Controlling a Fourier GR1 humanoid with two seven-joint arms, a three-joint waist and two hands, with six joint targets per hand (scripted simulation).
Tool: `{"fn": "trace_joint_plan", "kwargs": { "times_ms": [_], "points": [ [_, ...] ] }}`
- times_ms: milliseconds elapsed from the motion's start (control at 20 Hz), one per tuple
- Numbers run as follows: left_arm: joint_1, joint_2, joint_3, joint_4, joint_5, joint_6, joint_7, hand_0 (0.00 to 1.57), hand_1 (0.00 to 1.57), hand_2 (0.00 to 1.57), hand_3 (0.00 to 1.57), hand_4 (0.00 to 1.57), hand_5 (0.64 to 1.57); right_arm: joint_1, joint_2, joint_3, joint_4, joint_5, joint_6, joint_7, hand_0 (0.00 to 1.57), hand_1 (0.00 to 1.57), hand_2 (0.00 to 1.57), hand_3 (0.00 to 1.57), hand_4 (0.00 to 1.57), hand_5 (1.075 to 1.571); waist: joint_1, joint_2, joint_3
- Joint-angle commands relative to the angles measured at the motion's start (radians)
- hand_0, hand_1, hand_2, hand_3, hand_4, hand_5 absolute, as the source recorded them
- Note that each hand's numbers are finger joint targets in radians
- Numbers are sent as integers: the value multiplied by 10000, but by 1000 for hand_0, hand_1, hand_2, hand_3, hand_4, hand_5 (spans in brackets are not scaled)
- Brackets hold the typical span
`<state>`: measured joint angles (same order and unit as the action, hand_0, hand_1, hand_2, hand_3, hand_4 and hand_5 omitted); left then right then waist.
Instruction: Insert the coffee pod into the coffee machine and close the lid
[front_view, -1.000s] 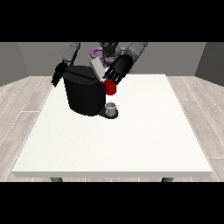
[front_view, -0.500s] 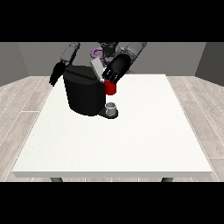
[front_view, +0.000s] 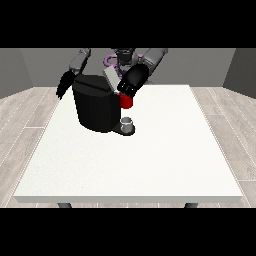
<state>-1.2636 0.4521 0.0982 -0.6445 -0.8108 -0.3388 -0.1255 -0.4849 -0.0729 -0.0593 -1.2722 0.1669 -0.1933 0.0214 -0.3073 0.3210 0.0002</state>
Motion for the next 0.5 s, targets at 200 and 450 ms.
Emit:
{"fn": "trace_joint_plan", "kwargs": {
  "times_ms": [200,450],
  "points": [
    [126,668,-284,203,-560,182,-763,1173,1173,1170,1017,0,1571,124,-32,-45,-208,-84,18,70,0,0,0,0,0,1571,-78,109,-3],
    [-5,116,-11,149,-386,752,-497,1110,1110,1129,973,0,1571,21,-196,-201,111,-205,194,-365,0,0,0,0,0,1571,-177,582,0]
  ]
}}
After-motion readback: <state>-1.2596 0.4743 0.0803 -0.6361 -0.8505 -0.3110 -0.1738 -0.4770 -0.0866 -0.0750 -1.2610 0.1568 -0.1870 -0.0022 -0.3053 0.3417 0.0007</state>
